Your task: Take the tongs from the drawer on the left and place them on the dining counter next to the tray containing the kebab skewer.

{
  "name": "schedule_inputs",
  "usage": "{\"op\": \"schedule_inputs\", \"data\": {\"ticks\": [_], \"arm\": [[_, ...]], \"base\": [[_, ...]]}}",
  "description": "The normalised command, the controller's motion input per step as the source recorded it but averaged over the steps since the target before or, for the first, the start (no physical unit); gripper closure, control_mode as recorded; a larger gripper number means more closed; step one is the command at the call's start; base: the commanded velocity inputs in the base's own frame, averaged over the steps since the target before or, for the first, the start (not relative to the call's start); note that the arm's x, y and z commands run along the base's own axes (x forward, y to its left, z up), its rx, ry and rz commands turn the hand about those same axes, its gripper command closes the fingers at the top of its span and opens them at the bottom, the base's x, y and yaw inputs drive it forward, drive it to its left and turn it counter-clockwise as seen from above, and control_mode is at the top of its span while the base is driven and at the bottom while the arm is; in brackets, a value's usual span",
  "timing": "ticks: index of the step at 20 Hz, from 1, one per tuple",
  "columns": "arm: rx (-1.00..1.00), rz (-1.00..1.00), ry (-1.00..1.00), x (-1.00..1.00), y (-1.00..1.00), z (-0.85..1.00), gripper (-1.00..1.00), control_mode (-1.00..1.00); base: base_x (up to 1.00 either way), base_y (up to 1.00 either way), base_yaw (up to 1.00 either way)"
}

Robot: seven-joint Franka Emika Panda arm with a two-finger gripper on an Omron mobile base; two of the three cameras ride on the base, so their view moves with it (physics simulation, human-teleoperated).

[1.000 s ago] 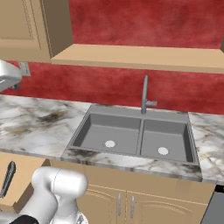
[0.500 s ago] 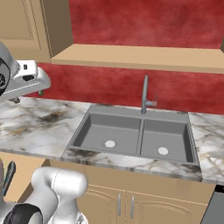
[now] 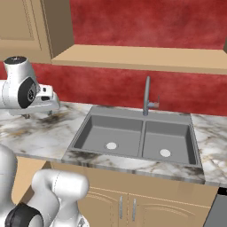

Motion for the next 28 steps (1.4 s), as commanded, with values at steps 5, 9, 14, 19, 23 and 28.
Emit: {"op": "schedule_inputs", "data": {"ticks": [5, 9, 14, 19, 23, 28], "arm": [[0.03, 0.04, 0.0, 0.08, 0.34, -0.77, -1.0, -1.0], [0.0, 0.0, 0.06, -0.12, 0.29, -0.18, -1.0, -1.0], [0.0, 0.0, 0.2, -0.13, 0.35, -0.26, -1.0, -1.0], [0.0, 0.0, 0.3, -0.11, 0.31, -0.21, -1.0, -1.0], [0.0, 0.0, 0.17, -0.08, 0.19, -0.29, -1.0, -1.0], [0.0, -0.12, 0.0, -0.01, 0.37, -0.58, -1.0, -1.0]], "base": [[0.0, 0.0, 0.0], [0.0, 0.0, 0.0], [0.0, 0.0, 0.0], [0.0, 0.0, 0.0], [0.0, 0.0, 0.0], [0.0, 0.0, 0.0]]}}
